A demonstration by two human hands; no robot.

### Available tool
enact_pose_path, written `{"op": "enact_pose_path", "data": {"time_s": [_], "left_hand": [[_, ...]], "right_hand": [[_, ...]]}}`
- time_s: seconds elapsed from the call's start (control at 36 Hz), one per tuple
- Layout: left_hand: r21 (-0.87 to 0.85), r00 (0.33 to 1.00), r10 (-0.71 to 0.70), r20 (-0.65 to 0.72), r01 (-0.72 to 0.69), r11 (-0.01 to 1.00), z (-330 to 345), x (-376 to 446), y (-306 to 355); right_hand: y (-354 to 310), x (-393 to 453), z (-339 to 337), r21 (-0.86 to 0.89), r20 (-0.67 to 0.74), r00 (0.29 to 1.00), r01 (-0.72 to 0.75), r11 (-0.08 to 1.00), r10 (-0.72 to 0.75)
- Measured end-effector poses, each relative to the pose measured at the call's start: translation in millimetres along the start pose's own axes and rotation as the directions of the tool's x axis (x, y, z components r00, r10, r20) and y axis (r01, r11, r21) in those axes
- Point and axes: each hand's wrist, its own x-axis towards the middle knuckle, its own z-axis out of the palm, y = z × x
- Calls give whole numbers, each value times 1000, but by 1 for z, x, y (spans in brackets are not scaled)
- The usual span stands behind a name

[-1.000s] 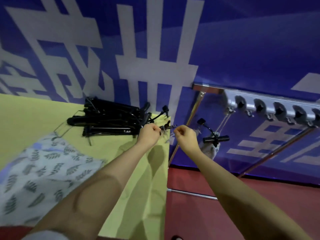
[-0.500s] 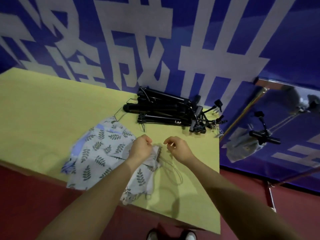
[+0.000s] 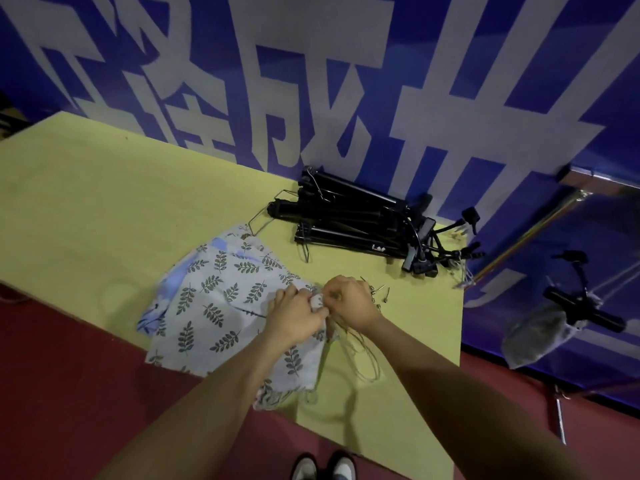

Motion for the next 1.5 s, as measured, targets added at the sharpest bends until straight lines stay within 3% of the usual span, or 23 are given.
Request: {"op": "enact_pose_path", "data": {"time_s": [0.08, 0.19, 0.31, 0.39, 0.47, 0.56, 0.72, 0.83, 0.97, 1.06, 1.14, 1.31, 1.5], "left_hand": [[67, 998, 37, -48, -34, 997, -4, 1, 3], [216, 978, 93, -188, -52, 975, -16, 1, 13], [265, 933, 166, -320, -80, 961, -30, -5, 25], [242, 928, 265, -262, -202, 949, -38, -12, 33], [363, 924, 355, -144, -284, 888, -42, -17, 39], [478, 929, 357, -96, -271, 836, -43, -20, 45], [477, 934, 308, -179, -191, 858, -55, -13, 50], [475, 913, 324, -248, -177, 862, -67, -9, 59], [432, 935, 268, -231, -148, 890, -64, 1, 59], [390, 957, 219, -190, -131, 911, -53, 8, 58], [333, 964, 215, -160, -152, 931, -41, 14, 59], [284, 944, 217, -248, -144, 948, -29, 26, 58], [275, 948, 215, -235, -147, 950, -22, 33, 50]], "right_hand": [[-3, 2, -12, 142, -26, 999, -19, 990, 23], [-7, 7, -30, 194, -50, 998, -20, 981, 30], [-7, 7, -47, 77, -170, 985, 30, 997, -16], [-2, 7, -55, -21, -280, 958, 64, 998, -67], [-1, 11, -62, 65, -311, 950, 53, 996, -30], [-1, 13, -69, 150, -340, 940, 41, 988, 13], [-3, 14, -80, 340, -375, 926, 86, 937, 51], [-9, 17, -91, 272, -443, 896, 184, 945, -47], [0, 22, -92, 242, -411, 908, 200, 949, -87], [17, 15, -87, 251, -390, 920, 139, 958, -32], [41, 5, -77, 233, -349, 929, -44, 971, 126], [74, -12, -51, 98, -117, 910, -388, 917, 398], [81, -14, -24, -27, -53, 879, -475, 880, 473]]}}
